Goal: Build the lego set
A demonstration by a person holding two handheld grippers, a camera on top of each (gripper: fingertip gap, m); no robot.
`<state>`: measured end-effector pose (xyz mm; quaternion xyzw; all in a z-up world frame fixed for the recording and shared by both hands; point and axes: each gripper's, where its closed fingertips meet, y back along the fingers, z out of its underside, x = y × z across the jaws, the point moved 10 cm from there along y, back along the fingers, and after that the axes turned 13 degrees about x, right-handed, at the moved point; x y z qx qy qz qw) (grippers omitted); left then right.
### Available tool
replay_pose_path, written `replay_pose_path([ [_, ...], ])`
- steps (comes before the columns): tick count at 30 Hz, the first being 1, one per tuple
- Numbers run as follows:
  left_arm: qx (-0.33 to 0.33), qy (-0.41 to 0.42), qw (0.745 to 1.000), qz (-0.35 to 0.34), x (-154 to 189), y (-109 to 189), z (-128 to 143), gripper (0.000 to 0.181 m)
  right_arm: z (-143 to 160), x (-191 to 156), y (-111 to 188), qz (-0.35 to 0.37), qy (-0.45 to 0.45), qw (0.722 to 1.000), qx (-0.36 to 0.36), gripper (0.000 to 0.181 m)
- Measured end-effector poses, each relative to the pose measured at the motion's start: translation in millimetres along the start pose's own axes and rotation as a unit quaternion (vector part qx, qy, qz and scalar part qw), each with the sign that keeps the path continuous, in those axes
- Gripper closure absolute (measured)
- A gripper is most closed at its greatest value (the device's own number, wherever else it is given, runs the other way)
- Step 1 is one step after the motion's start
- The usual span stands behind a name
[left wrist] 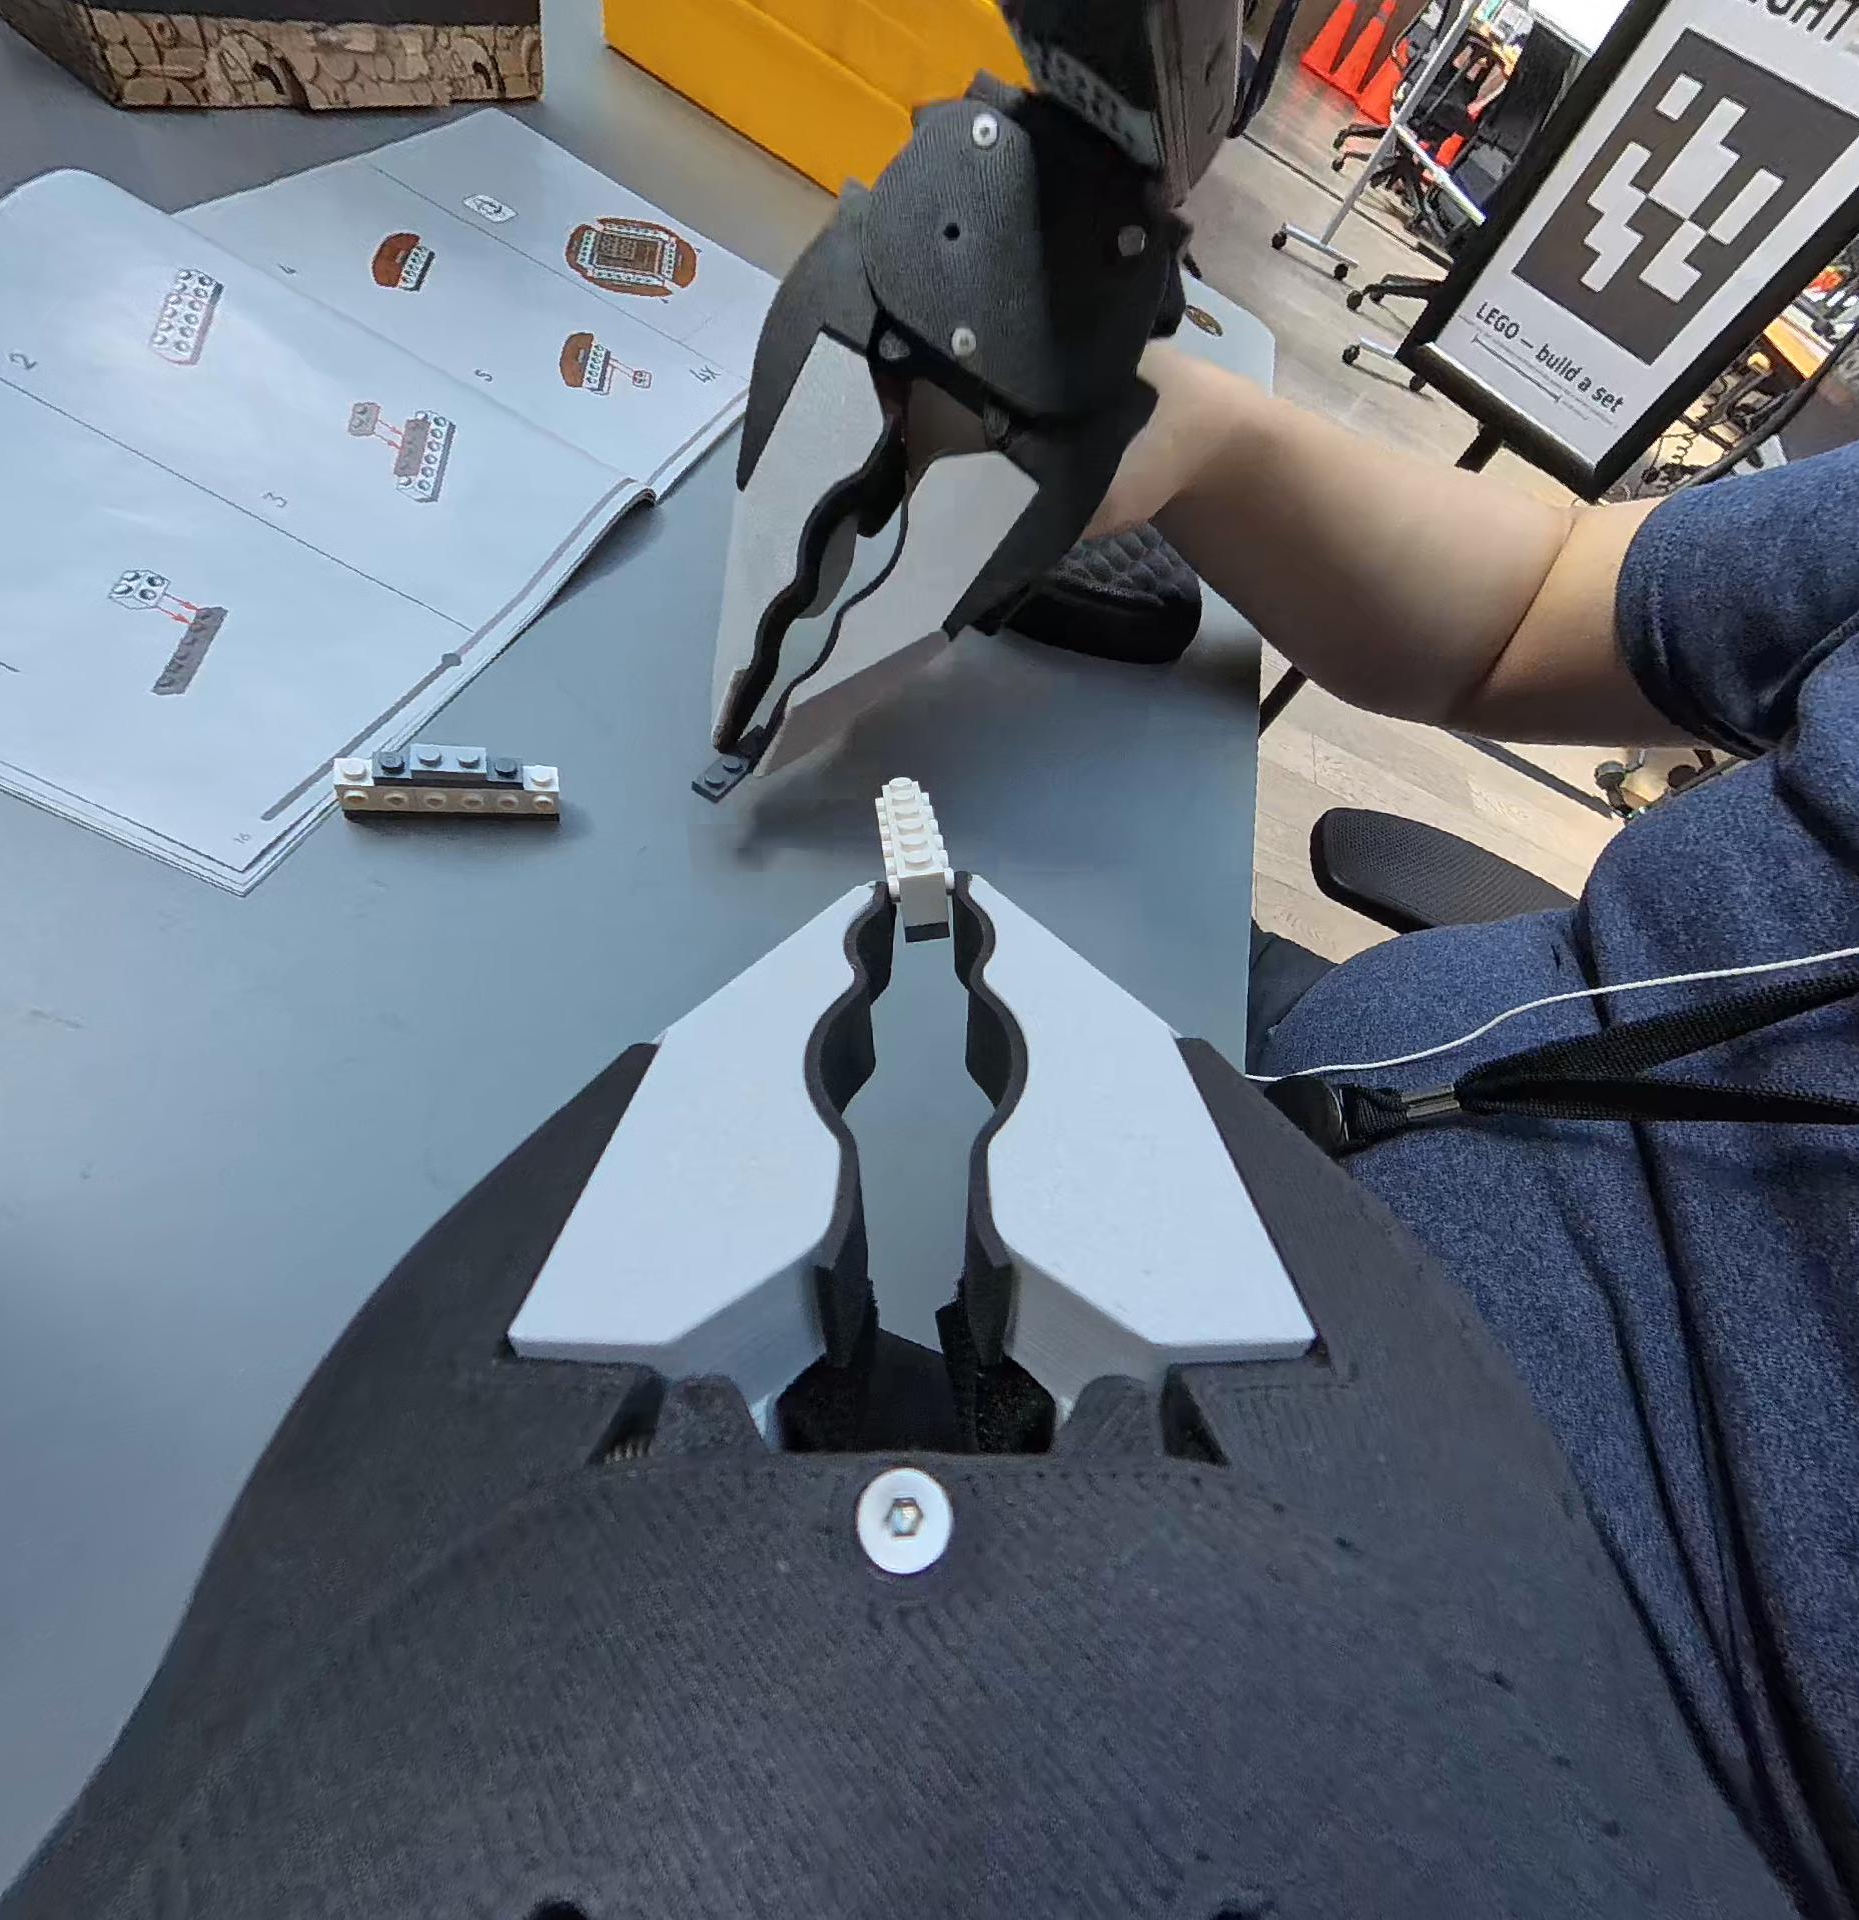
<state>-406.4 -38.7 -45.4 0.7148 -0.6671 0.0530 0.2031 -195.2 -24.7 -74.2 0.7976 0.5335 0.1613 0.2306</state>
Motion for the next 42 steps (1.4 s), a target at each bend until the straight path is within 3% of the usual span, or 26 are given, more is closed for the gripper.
replay_pose_path([
  [2, -0.001, 0.002, 1.000, 0.019, 2, -1, 0, 0.172, -29, -6, 16, -0.079, -0.080, 0.990, 0.082, 0.176],
  [4, 0.008, 0.018, 0.999, 0.042, 4, -2, -2, 0.172, -55, -11, 28, -0.176, -0.154, 0.963, 0.132, 0.175],
  [6, 0.019, 0.034, 0.997, 0.070, 5, -3, -4, 0.172, -66, -13, 30, -0.222, -0.159, 0.953, 0.130, 0.175],
  [8, 0.031, 0.045, 0.995, 0.087, 6, -3, -7, 0.172, -66, -14, 26, -0.220, -0.138, 0.960, 0.103, 0.175],
  [11, 0.051, 0.064, 0.991, 0.106, 7, -2, -11, 0.172, -69, -16, 24, -0.256, -0.168, 0.946, 0.111, 0.175],
  [42, 0.076, 0.154, 0.975, 0.142, -3, -9, -13, 0.173, -56, -6, 23, -0.279, -0.241, 0.922, 0.115, 0.175],
])
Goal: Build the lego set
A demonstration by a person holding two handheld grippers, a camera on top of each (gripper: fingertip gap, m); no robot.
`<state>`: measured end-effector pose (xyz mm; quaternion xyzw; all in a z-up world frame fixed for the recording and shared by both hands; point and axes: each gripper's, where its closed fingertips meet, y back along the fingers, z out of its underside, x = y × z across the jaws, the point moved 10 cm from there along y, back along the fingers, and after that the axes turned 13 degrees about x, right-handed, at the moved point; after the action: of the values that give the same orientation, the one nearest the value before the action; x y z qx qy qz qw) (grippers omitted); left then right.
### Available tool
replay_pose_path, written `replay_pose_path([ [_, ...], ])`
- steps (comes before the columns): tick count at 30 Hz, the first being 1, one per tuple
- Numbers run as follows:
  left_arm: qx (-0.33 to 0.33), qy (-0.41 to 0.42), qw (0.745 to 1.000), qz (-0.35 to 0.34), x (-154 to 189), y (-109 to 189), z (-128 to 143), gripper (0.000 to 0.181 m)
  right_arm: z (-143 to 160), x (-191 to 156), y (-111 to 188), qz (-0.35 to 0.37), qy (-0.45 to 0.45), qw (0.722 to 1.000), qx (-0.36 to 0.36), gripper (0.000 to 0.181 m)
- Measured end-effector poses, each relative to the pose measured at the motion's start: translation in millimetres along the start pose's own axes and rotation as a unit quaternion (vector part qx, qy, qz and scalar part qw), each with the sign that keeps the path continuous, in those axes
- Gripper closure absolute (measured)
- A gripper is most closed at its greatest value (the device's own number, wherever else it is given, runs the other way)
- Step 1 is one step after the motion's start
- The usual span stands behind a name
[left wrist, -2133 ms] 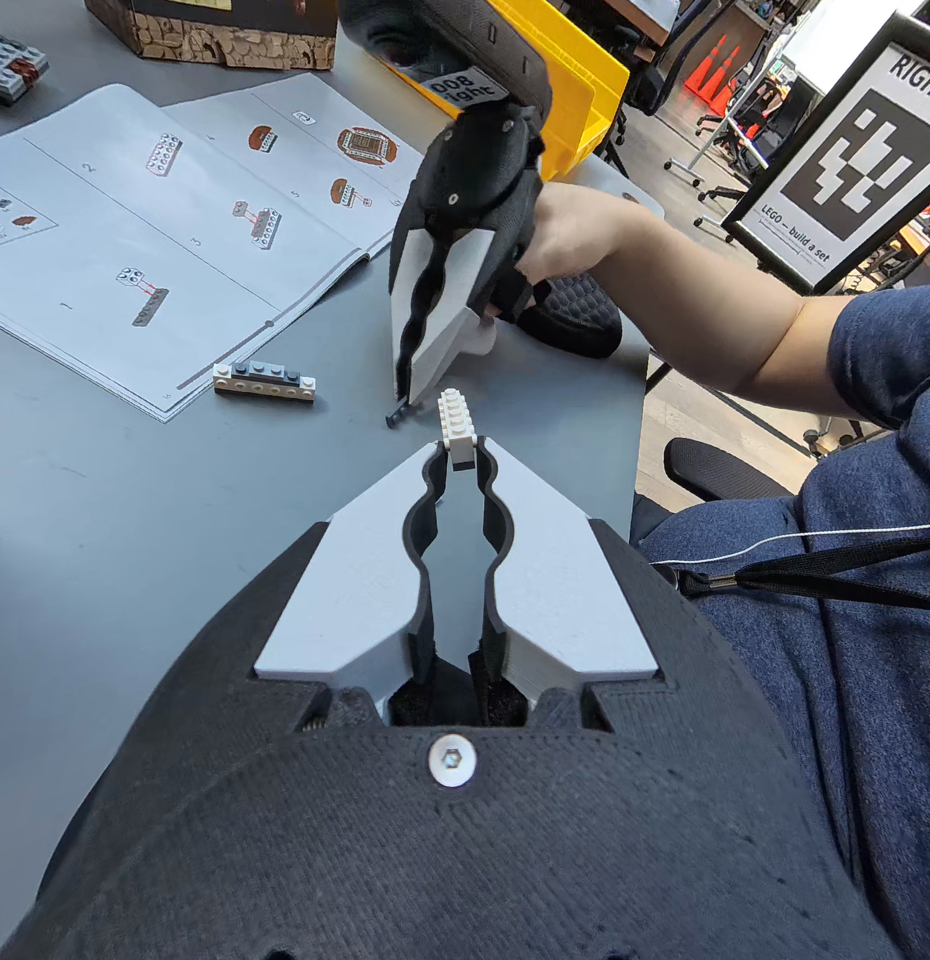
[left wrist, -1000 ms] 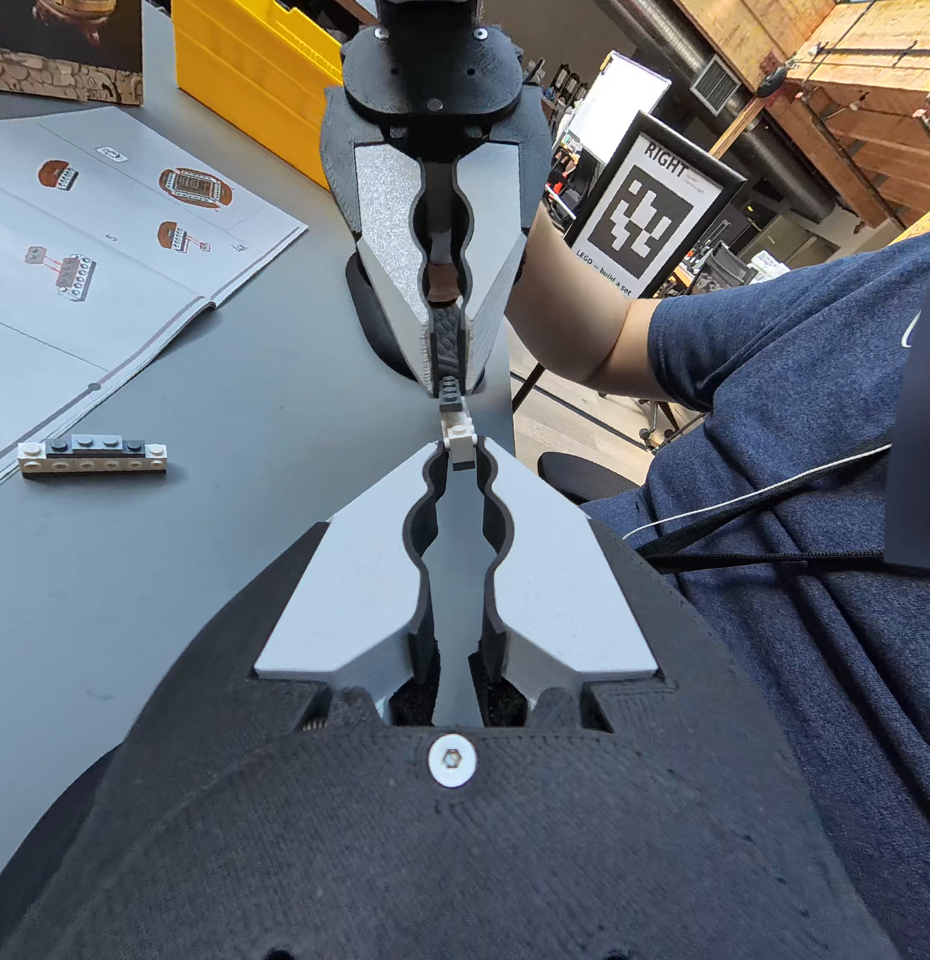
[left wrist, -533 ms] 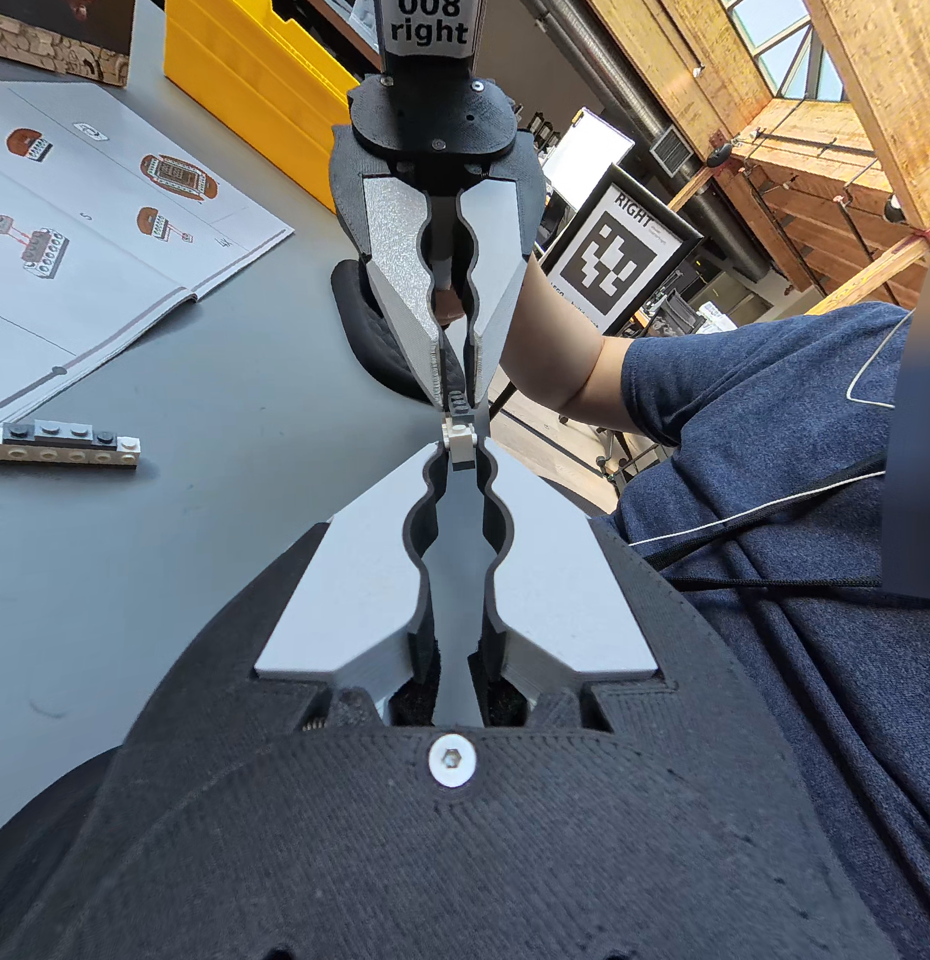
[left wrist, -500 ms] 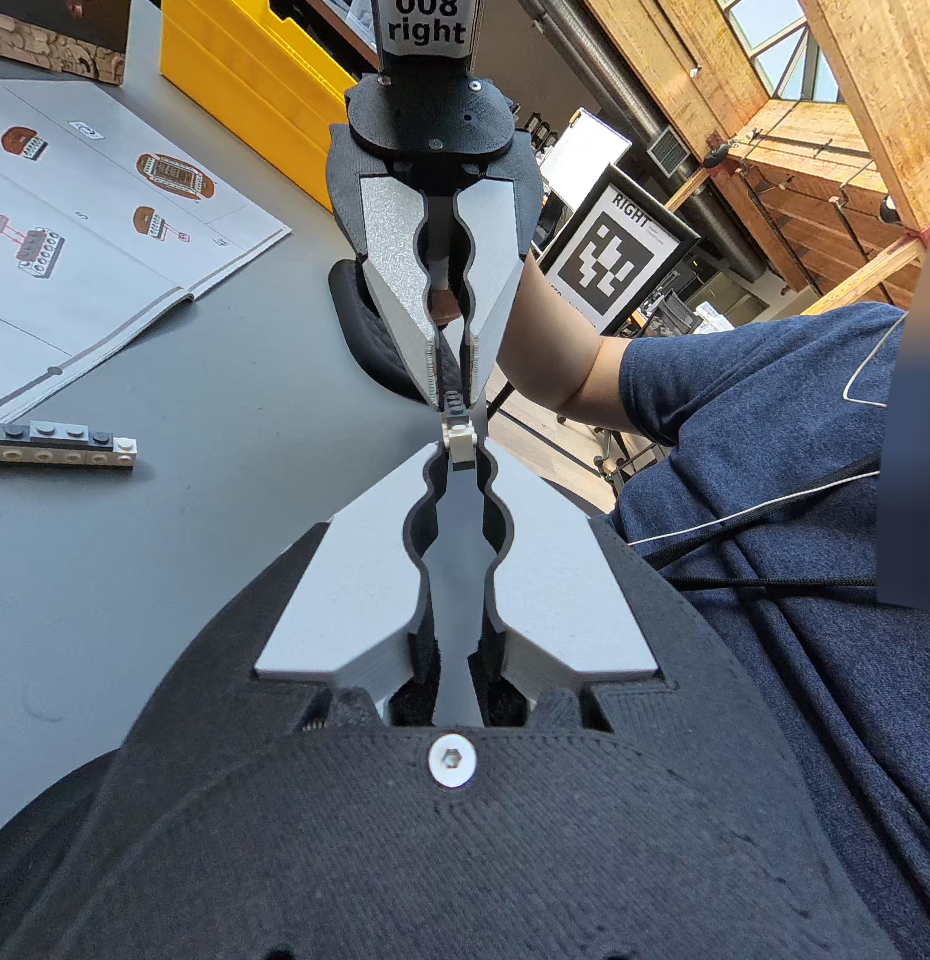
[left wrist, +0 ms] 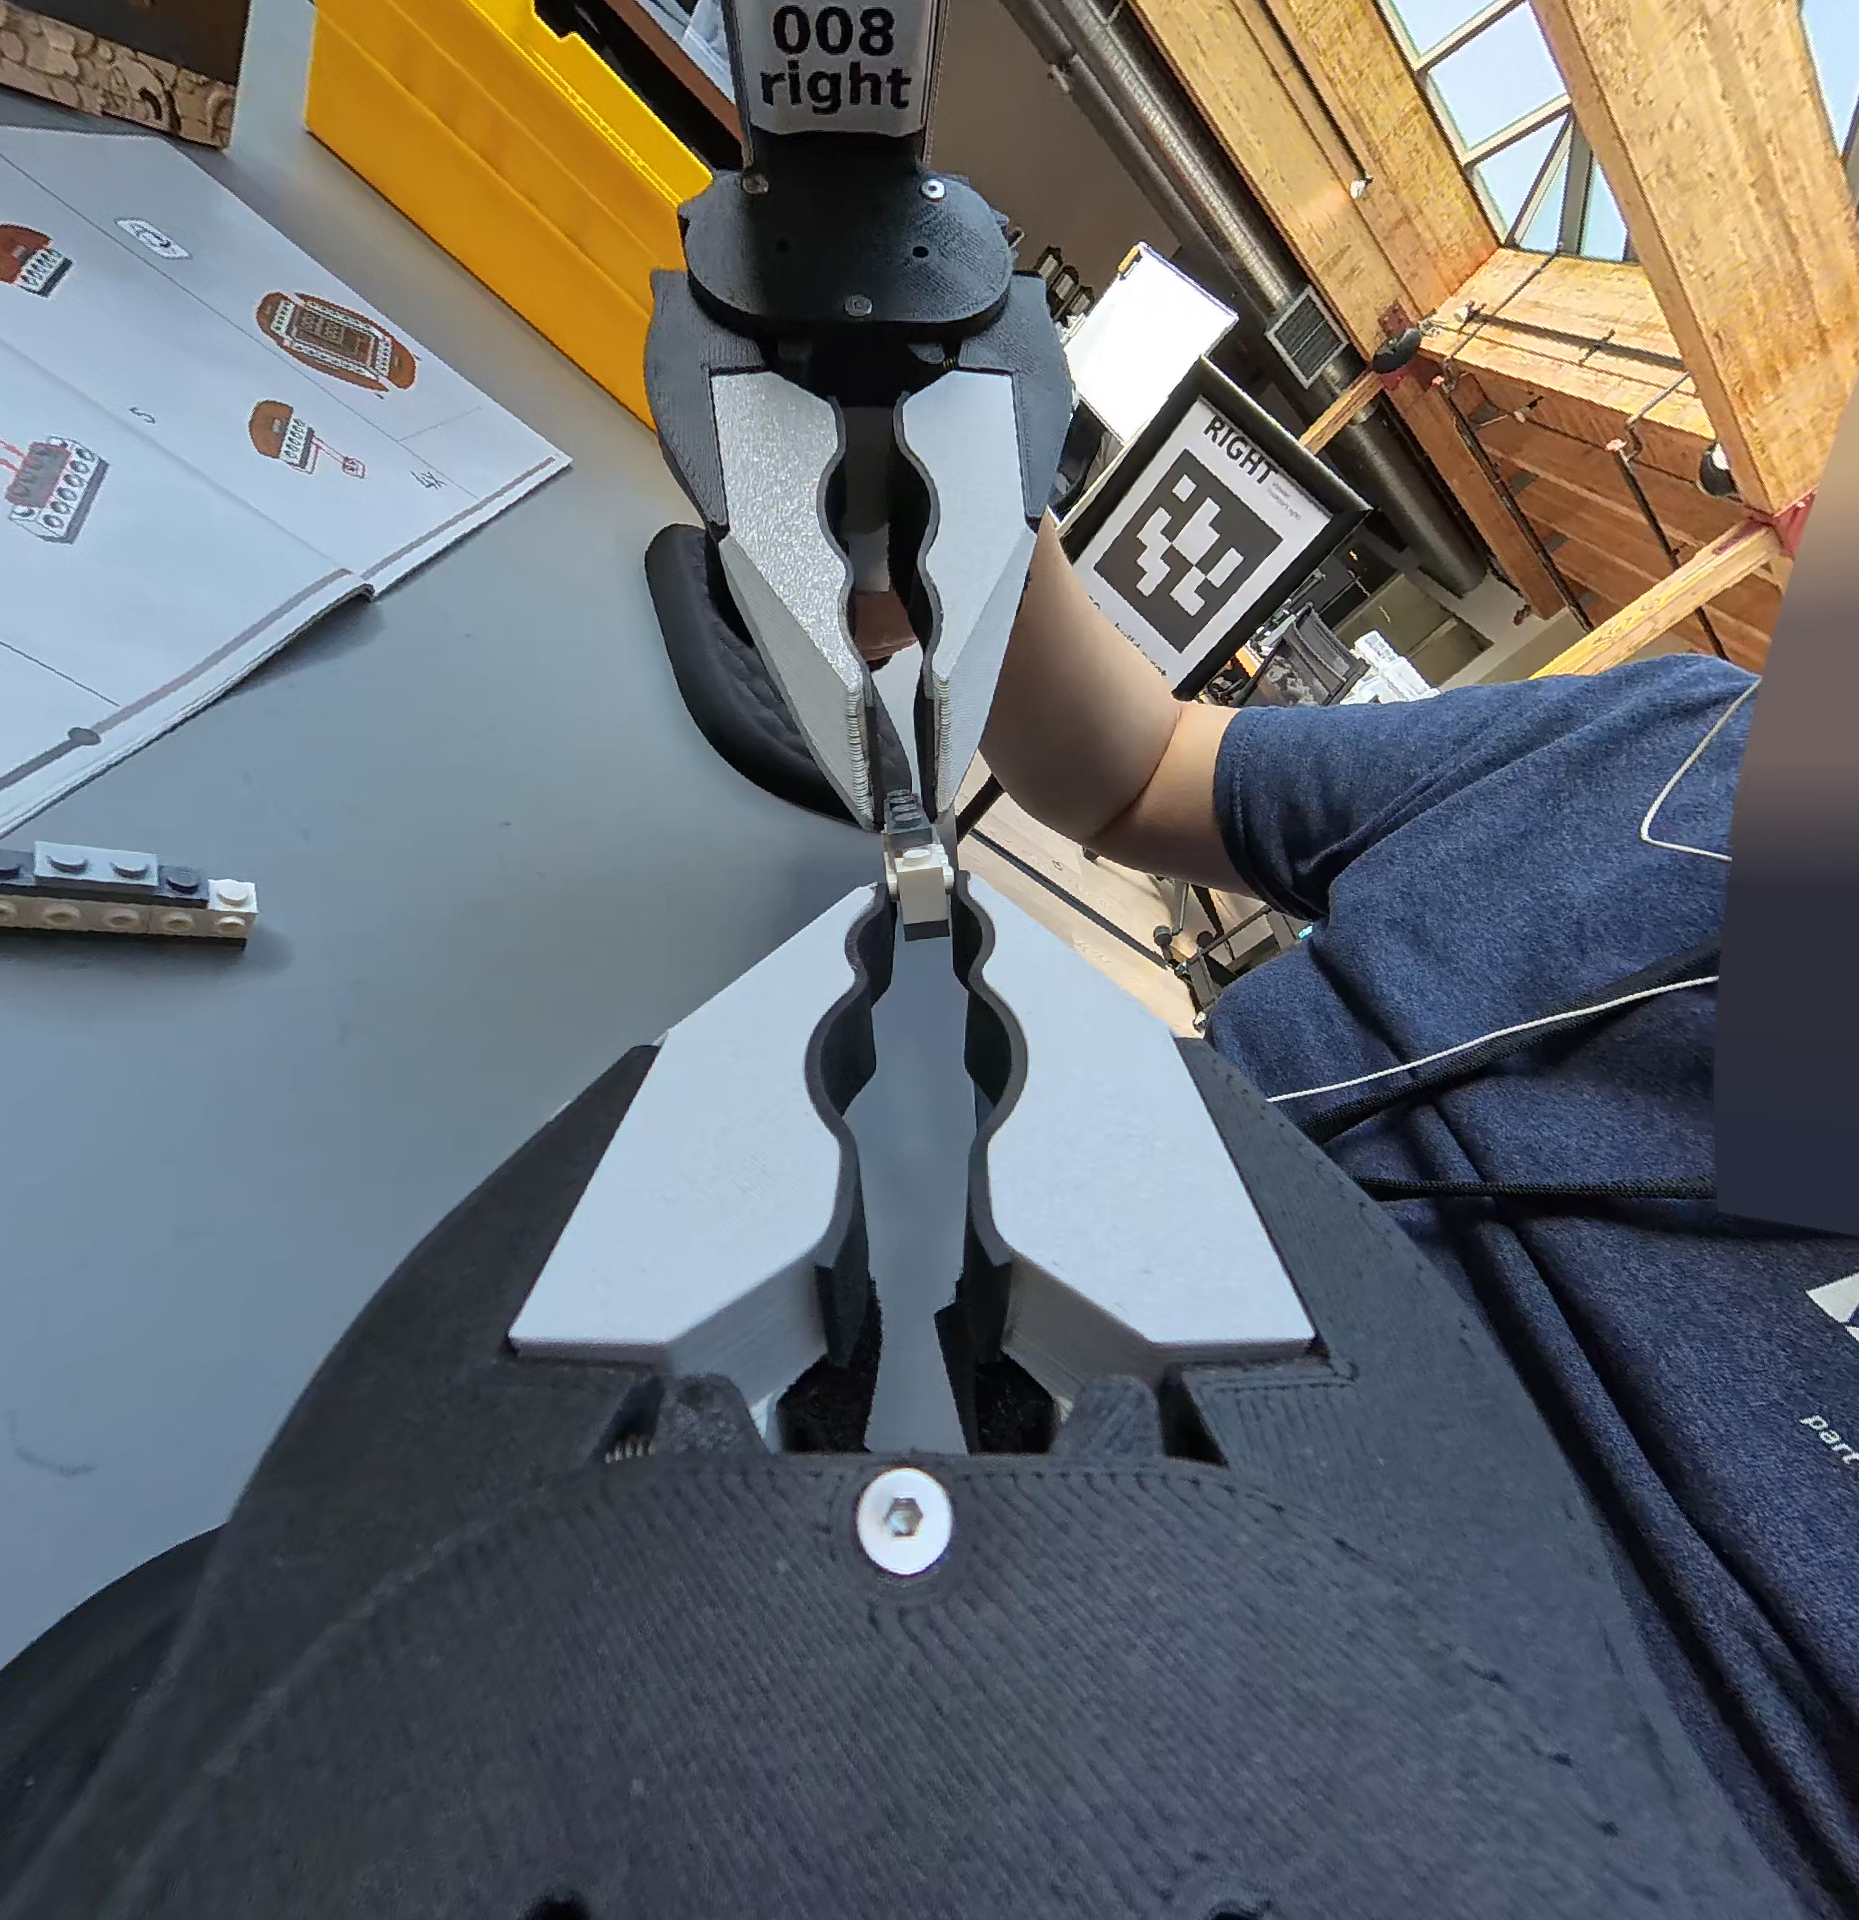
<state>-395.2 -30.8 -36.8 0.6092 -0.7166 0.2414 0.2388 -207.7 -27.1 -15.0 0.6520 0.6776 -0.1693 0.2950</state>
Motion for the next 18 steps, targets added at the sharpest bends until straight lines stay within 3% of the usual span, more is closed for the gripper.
replay_pose_path([
  [18, 0.007, 0.011, 1.000, -0.011, -1.5, 0.3, -4.0, 0.173, -0.5, -0.5, 0.5, 0.009, 0.008, 1.000, 0.013, 0.174],
])
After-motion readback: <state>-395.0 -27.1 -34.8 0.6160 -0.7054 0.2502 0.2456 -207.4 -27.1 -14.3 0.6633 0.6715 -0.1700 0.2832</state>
